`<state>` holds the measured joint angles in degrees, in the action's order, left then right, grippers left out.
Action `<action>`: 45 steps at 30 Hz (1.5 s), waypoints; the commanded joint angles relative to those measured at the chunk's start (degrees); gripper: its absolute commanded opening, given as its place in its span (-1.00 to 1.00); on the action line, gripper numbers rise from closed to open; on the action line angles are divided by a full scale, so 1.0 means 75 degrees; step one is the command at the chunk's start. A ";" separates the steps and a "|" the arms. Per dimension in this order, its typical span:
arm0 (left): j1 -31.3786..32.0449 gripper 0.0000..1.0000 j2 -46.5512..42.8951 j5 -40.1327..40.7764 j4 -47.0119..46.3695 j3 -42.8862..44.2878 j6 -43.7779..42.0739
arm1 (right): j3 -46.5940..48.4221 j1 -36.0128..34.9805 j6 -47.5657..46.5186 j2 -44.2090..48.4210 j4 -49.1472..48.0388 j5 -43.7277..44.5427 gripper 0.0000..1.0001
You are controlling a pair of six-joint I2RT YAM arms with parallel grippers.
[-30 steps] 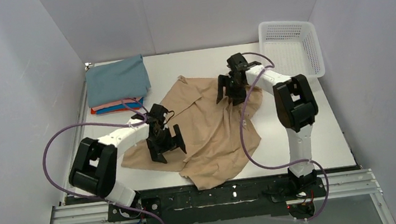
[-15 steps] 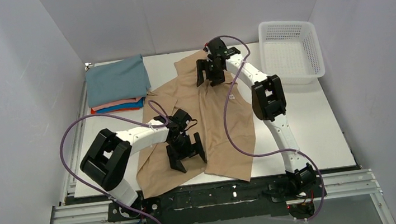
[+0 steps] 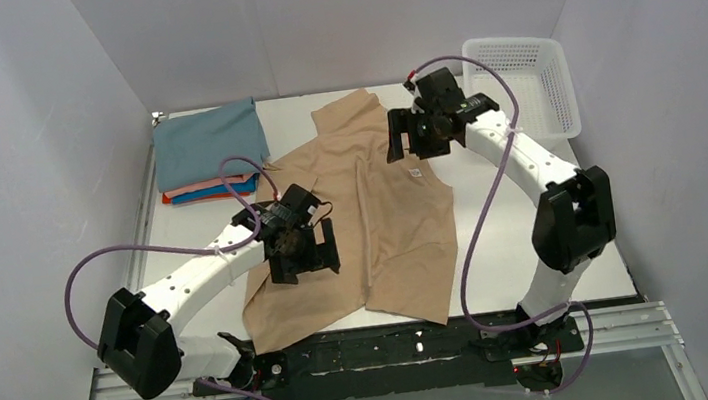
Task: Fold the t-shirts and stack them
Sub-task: Flatten out the tshirt
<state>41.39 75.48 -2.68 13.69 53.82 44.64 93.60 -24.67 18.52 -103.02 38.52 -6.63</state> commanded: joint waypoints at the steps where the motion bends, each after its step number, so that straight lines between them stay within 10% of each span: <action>1: -0.0649 0.96 0.0132 0.1156 0.1491 0.0672 -0.0361 | -0.1705 -0.0104 0.0398 0.0209 -0.1039 -0.0315 0.78; 12: -0.1851 0.96 0.2827 0.0907 0.1071 0.3193 -0.1819 | -0.1767 -0.0142 0.0557 -0.1175 -0.1047 -0.0575 0.73; 31: -0.2073 0.95 0.7537 0.1838 0.2467 0.8209 -0.3537 | -0.3920 0.1563 -0.0142 0.0584 -0.0349 0.1572 0.69; 39: -0.2073 0.76 0.8074 0.1946 0.2440 0.8815 -0.3965 | -0.3918 0.1736 -0.0278 0.0645 -0.0420 0.1365 0.68; 45: -0.2214 0.27 0.7956 0.3054 0.2416 0.8824 -0.4295 | -0.3937 0.1834 -0.0258 0.0590 -0.0331 0.1513 0.68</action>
<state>26.06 135.74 13.19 25.17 119.00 15.07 64.25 -11.57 17.50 -100.51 34.50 2.83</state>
